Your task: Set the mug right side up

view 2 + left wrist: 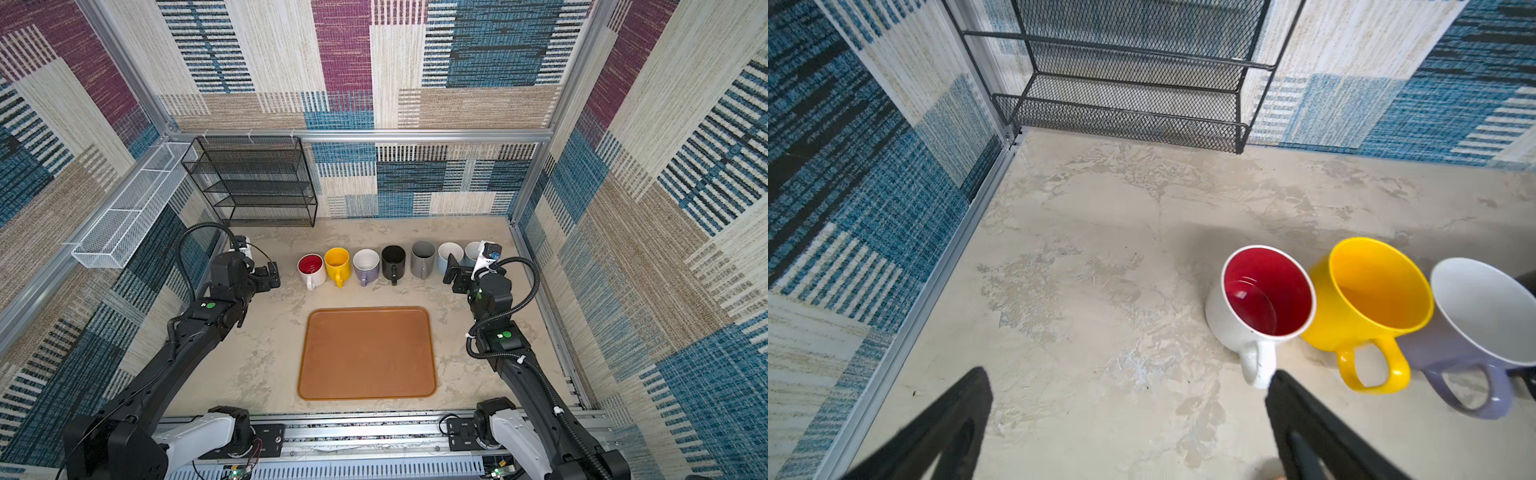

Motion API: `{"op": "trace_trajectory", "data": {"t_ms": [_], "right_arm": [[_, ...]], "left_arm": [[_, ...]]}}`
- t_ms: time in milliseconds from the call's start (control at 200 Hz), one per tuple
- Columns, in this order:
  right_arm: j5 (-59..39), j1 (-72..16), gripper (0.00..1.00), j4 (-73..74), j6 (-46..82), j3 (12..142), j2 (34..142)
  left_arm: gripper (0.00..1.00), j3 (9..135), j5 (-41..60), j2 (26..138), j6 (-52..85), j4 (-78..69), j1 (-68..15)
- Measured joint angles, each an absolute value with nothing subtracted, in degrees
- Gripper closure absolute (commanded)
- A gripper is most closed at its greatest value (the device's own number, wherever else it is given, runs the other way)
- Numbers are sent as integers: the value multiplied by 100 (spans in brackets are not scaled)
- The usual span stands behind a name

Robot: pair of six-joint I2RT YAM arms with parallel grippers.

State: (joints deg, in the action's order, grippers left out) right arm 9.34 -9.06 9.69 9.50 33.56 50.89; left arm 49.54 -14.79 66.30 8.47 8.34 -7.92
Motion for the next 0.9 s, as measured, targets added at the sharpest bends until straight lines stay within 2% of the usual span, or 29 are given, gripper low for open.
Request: {"op": "trace_trajectory", "data": {"t_ms": [361, 902], "right_arm": [[290, 126, 0, 1951, 902, 2790, 5618], [-462, 707, 0, 3452, 871, 2294, 6582]], "left_arm": [[1, 3649, -1260, 6960, 436, -1004, -165], [1, 2576, 467, 7865, 130, -3107, 443]]}}
